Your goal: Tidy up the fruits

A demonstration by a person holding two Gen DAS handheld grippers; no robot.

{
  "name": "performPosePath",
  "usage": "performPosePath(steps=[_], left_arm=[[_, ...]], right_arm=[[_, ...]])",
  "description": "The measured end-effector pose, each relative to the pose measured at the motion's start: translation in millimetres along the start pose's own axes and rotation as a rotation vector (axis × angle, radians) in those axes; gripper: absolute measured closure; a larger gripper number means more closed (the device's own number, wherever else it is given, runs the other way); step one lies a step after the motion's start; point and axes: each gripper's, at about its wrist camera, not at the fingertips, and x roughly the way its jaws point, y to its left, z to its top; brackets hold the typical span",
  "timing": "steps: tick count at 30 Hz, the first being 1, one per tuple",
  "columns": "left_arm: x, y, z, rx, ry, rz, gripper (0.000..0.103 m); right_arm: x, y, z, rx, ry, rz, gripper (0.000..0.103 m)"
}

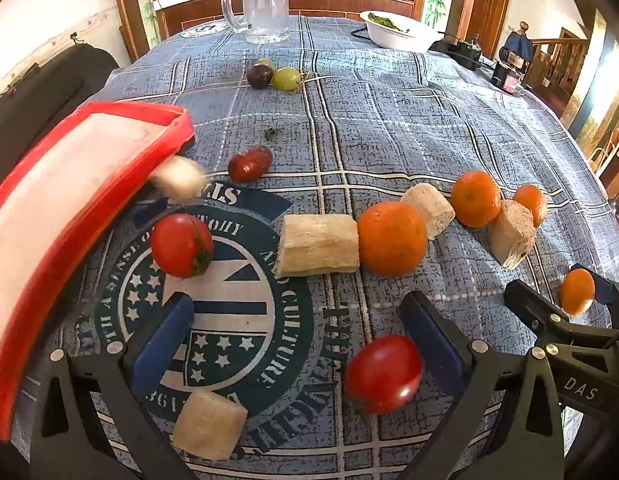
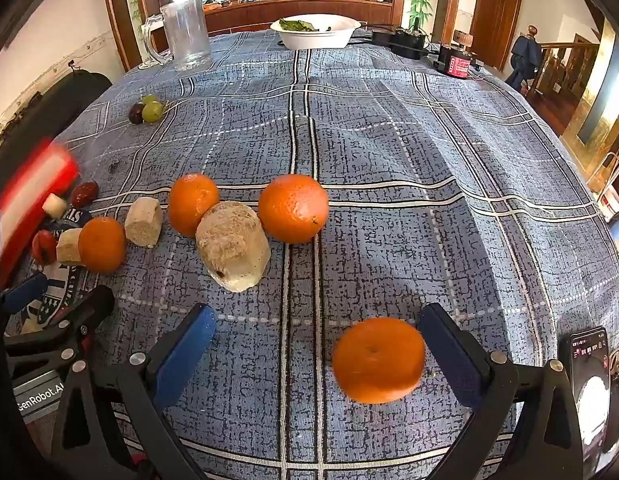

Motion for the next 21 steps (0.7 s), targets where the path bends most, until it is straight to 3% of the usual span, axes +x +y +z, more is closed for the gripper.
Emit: performPosePath(steps=[21], left_arm=[[-2.6, 0.9, -2.9, -0.002, -0.012, -0.008, 0.0]], right_arm=[[-0.6, -0.5, -0.4, 0.001, -0.018, 0.001, 0.0]])
